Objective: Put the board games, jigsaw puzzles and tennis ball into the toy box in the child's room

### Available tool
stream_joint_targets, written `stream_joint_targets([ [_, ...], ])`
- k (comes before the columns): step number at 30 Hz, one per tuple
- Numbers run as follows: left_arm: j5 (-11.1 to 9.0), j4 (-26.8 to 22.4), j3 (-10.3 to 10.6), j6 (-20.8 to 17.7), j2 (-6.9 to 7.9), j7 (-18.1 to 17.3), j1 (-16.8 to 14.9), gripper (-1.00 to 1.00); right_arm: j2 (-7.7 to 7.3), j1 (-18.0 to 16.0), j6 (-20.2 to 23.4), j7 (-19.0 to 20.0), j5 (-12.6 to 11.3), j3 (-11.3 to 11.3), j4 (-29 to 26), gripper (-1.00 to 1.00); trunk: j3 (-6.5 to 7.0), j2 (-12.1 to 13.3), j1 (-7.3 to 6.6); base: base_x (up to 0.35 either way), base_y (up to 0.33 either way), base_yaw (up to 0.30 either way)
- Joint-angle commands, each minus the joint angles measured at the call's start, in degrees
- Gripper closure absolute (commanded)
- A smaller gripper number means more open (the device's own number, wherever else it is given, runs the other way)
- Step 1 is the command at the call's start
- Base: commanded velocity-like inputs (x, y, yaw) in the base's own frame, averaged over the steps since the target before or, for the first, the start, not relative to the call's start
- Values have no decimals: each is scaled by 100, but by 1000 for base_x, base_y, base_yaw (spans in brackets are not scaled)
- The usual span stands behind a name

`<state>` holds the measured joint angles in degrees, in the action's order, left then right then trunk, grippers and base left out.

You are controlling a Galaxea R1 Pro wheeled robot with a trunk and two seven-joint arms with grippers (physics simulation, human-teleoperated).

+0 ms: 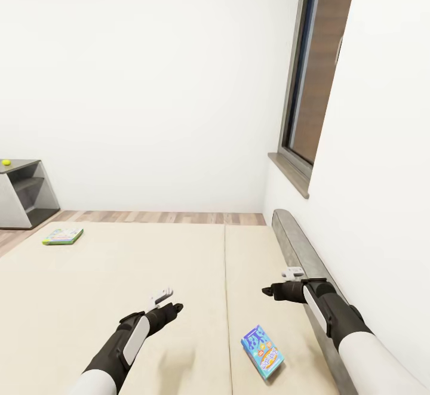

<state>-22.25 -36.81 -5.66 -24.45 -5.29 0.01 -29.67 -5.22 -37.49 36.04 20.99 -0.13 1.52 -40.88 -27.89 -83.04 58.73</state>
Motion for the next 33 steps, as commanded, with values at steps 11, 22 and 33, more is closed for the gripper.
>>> stream_joint_targets([
  [11, -40, -9, -32, -41, -7, 0, -2, -100, -5, -3, 25, 11, 0, 16, -8, -100, -6, -4, 0, 0, 0, 0],
  [22, -48, -68, -20, -24, -4, -24, 108, -100, 36, -44, 61, 10, 15, 28, -20, -100, -6, -4, 0, 0, 0, 0],
  [33, -51, -92, -15, -18, -6, -34, 152, -100, 52, -61, 75, 10, 21, 31, -24, -100, -6, -4, 0, 0, 0, 0],
])
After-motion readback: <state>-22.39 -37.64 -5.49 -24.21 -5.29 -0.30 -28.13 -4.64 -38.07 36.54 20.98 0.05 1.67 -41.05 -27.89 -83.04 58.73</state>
